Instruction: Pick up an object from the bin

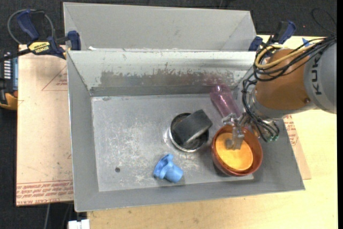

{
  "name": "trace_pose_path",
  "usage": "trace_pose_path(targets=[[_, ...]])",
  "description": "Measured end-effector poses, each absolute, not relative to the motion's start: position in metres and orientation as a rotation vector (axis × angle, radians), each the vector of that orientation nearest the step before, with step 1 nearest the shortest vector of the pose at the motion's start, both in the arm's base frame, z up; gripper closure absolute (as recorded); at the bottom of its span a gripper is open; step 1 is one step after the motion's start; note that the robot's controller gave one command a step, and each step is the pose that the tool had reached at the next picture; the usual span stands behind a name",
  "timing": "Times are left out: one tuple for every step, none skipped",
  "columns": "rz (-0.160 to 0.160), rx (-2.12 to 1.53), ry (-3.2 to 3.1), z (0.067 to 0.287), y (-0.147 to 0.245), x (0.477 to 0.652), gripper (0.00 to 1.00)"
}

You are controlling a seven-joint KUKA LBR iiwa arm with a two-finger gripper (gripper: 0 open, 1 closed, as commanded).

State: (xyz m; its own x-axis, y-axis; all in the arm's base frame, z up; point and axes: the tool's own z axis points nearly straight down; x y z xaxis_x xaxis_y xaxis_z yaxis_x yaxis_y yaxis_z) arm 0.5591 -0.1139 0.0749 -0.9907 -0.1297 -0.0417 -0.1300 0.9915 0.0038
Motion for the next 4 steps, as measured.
trace_pose_path(targets=[[0.010, -0.202, 3.093, 0.075, -0.114, 0.559, 1.00], [0.010, -0.197, 3.087, 0.145, -0.104, 0.567, 1.00], [0.013, -0.239, 3.098, 0.167, -0.101, 0.578, 1.00], [0.014, -0.244, 3.096, 0.273, -0.095, 0.576, 1.00]])
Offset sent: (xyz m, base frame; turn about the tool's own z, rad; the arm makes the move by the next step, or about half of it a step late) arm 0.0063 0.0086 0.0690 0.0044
